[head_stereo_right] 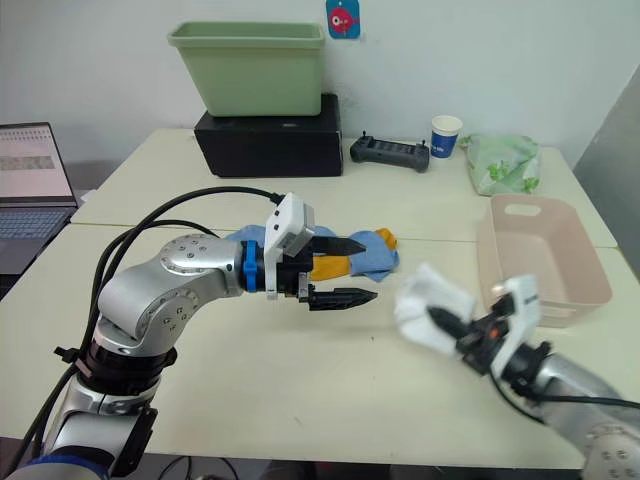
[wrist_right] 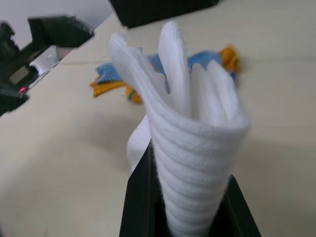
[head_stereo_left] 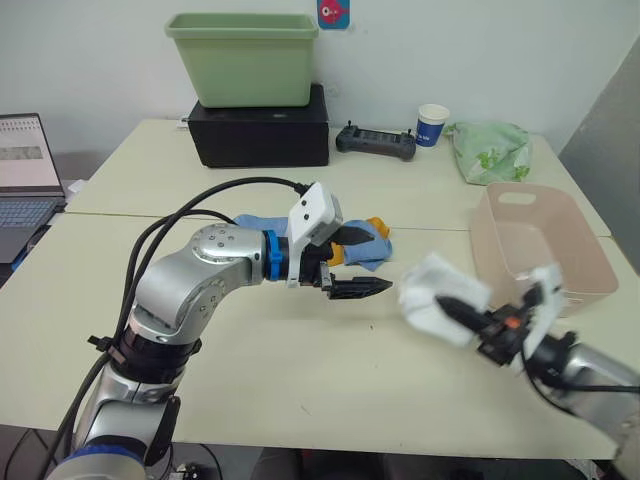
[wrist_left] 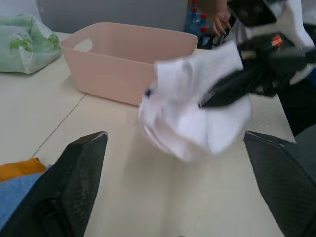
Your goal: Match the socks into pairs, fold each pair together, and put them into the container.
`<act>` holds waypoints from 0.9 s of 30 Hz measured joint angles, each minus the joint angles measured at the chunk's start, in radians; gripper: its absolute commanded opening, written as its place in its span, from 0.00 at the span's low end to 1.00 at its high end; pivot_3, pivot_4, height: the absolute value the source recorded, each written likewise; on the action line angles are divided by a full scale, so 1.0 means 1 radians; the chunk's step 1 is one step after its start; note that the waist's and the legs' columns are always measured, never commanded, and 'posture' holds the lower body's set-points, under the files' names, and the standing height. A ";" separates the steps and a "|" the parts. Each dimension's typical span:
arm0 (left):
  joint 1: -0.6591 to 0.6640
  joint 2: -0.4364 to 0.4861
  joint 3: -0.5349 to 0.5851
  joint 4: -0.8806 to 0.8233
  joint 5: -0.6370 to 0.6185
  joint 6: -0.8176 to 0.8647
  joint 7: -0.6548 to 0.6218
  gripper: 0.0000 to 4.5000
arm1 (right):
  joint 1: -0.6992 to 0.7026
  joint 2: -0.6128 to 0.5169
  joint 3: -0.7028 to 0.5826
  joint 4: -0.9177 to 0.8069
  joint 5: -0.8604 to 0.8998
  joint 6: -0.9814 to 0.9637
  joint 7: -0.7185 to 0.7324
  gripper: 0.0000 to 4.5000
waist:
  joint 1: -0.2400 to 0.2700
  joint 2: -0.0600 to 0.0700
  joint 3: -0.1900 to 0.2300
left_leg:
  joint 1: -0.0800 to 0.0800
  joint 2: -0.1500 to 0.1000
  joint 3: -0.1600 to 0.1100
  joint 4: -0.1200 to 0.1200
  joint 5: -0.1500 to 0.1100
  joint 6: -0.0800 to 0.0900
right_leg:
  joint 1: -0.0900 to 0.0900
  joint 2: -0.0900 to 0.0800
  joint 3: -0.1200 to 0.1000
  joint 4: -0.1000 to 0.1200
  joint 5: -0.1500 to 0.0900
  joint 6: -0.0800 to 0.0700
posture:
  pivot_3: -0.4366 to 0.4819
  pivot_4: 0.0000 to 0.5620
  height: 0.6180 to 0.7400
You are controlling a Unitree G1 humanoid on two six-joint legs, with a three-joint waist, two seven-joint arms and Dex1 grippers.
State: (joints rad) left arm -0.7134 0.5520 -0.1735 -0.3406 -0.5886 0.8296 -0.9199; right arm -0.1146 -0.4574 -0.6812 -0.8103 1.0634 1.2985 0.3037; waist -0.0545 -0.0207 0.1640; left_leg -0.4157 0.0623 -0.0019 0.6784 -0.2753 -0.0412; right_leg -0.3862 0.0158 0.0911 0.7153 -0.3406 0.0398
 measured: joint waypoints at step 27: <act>-0.092 -0.063 -0.018 0.011 -0.031 0.019 -0.011 0.99 | -0.313 -0.687 0.825 0.945 -1.315 -1.242 0.353 0.00 | 0.021 0.002 0.002 | 0.001 0.000 0.005 0.002 0.003 -0.004 | -0.001 -0.001 0.004 0.000 0.000 0.000 | 0.48 0.27 0.64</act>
State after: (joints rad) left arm -0.8059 0.4886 -0.1913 -0.3293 -0.6200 0.8484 -0.9305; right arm -0.4275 -1.1441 0.1434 0.1349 -0.2519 0.0560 0.6570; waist -0.0335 -0.0191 0.1657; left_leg -0.4151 0.0627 0.0028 0.6804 -0.2727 -0.0457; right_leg -0.3875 0.0145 0.0951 0.7152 -0.3405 0.0397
